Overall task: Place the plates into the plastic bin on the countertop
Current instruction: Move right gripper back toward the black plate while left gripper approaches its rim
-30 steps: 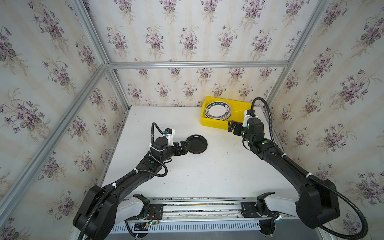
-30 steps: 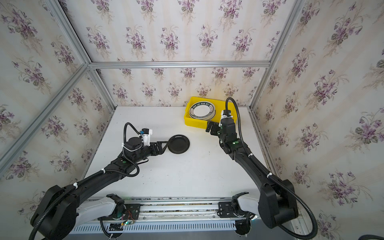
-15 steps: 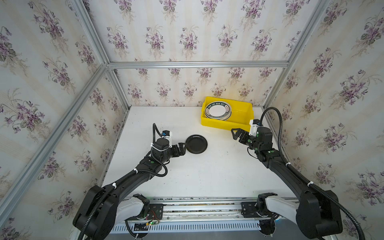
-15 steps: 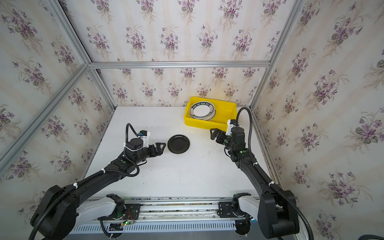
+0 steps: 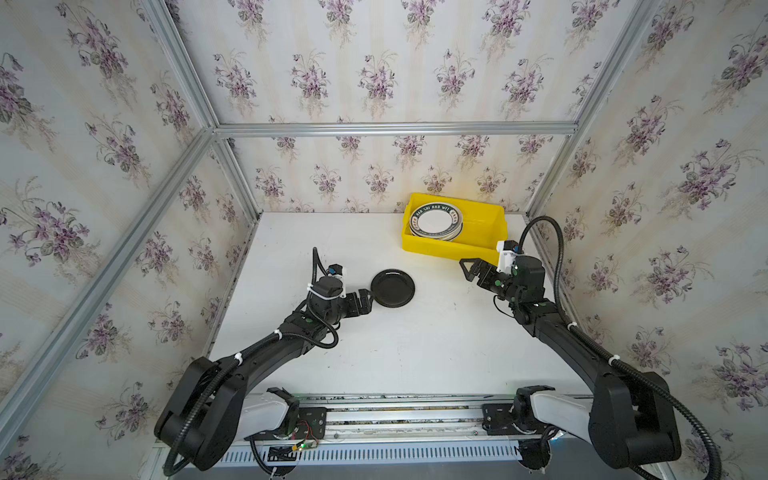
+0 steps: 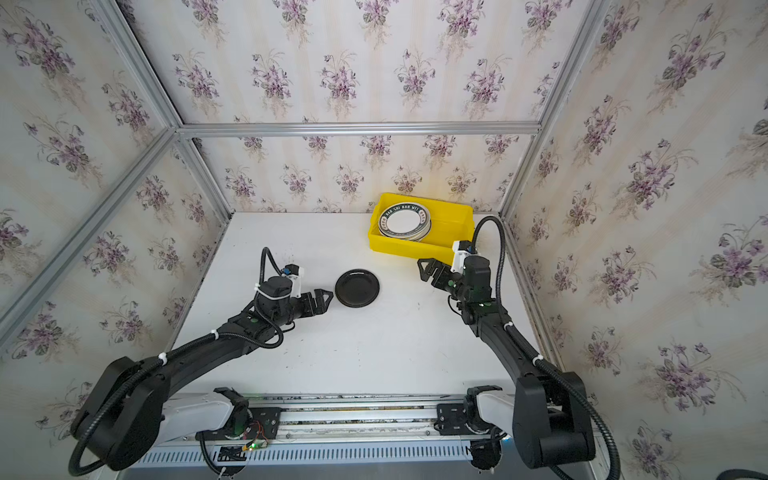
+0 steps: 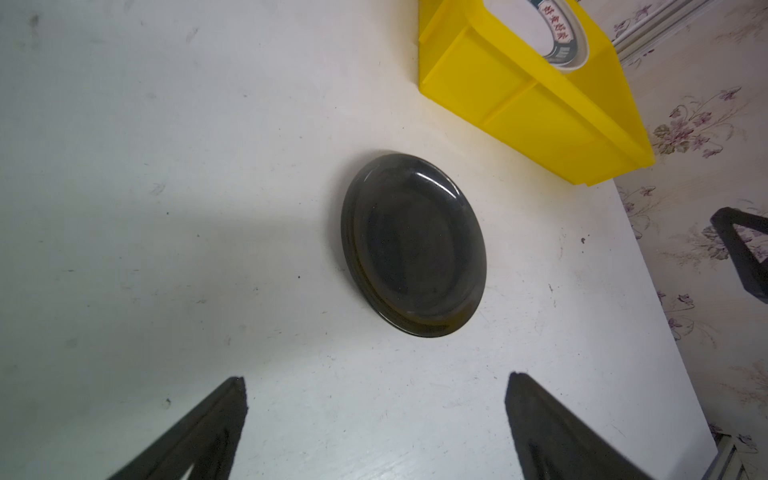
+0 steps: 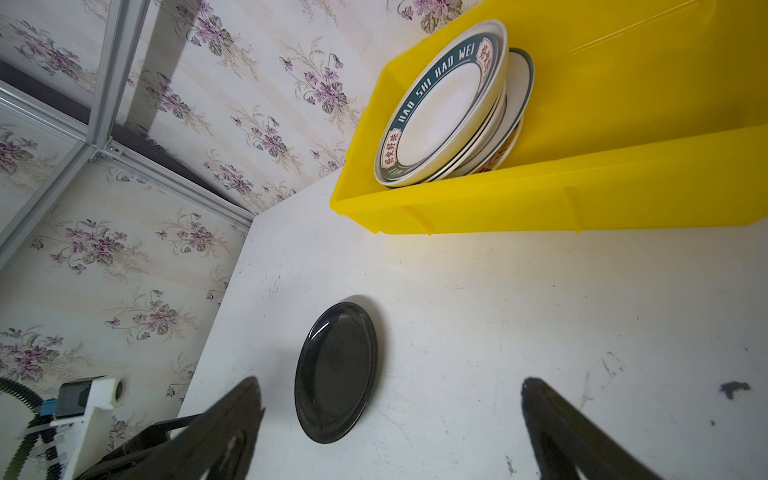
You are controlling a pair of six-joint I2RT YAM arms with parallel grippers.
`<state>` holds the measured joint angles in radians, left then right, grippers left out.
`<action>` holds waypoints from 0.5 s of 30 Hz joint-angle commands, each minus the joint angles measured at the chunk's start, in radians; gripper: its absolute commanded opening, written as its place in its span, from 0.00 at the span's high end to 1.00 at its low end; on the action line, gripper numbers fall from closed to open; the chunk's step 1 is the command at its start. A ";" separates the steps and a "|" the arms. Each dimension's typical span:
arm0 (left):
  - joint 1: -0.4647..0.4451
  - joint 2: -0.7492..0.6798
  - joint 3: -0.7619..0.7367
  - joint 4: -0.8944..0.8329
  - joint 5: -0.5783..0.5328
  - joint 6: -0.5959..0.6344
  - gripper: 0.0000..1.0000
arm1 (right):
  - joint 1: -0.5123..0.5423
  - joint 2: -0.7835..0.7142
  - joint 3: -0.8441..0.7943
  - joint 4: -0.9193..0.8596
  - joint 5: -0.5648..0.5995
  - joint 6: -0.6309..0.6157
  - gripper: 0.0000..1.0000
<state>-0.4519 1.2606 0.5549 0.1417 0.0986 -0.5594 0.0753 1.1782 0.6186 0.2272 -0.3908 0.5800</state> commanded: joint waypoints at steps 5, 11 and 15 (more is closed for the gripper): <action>0.001 0.065 0.025 -0.004 0.017 -0.003 0.01 | -0.004 -0.015 -0.028 0.122 -0.041 0.033 0.01; 0.002 0.136 0.065 -0.004 0.042 -0.005 0.01 | -0.004 -0.006 -0.032 0.130 -0.045 0.036 0.01; 0.003 0.178 0.083 0.004 0.057 -0.008 0.01 | -0.009 0.006 -0.032 0.131 -0.044 0.041 0.00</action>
<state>-0.4496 1.4235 0.6270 0.1345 0.1368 -0.5625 0.0689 1.1790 0.5865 0.3084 -0.4267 0.6060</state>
